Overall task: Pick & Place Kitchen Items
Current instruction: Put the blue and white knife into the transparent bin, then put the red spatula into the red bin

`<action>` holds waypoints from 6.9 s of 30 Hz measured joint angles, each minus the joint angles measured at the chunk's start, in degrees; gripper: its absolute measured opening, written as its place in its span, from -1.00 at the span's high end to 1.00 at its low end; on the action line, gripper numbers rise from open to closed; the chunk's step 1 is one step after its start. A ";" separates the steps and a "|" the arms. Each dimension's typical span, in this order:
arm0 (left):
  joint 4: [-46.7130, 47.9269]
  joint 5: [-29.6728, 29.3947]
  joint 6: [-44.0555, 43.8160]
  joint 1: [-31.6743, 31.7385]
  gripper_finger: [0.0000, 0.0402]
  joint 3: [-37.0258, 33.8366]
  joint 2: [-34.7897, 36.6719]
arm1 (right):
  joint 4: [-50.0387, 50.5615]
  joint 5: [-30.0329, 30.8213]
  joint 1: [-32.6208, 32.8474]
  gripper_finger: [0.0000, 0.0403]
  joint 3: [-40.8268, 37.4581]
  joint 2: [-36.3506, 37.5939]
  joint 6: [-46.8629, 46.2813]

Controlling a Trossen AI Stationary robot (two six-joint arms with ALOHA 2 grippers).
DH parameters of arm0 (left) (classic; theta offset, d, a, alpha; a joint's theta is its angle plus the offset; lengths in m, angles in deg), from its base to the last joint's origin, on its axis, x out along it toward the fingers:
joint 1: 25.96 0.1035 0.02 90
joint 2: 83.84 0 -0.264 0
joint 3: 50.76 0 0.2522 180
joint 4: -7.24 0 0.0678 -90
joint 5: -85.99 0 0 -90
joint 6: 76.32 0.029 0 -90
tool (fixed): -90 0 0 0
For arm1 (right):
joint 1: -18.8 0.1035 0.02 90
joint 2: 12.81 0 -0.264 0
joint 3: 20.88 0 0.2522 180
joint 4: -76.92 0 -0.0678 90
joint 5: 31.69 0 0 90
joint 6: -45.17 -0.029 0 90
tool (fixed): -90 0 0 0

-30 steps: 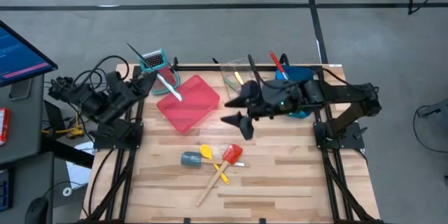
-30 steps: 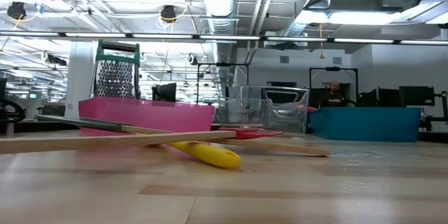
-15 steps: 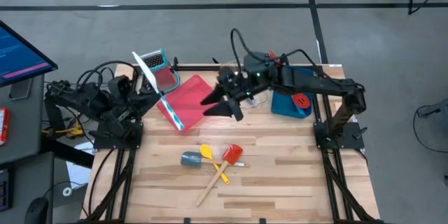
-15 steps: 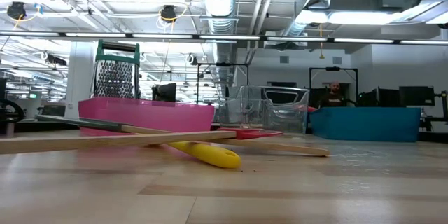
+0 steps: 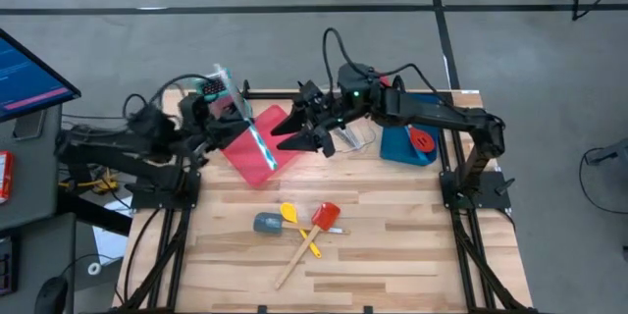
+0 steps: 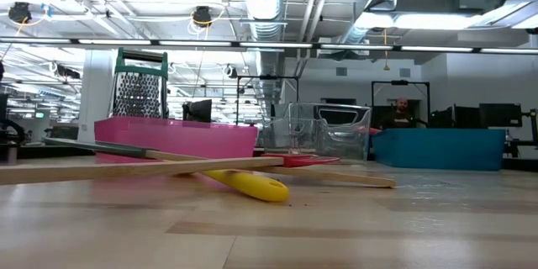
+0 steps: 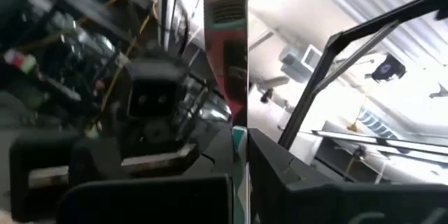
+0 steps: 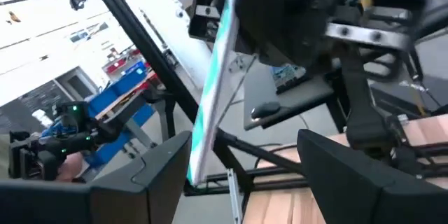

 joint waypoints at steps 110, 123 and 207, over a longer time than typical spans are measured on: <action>13.36 25.07 -9.73 24.70 0.52 0.00 2.95 | 62.09 39.01 -16.14 0.90 0.07 -13.48 10.16; 13.35 25.05 -9.72 24.70 0.52 0.01 2.95 | 58.69 38.56 -16.91 0.89 -6.53 -14.15 10.75; 13.42 25.01 -9.72 24.70 0.52 0.00 2.92 | 39.60 33.87 -18.99 0.52 -21.57 -13.94 9.21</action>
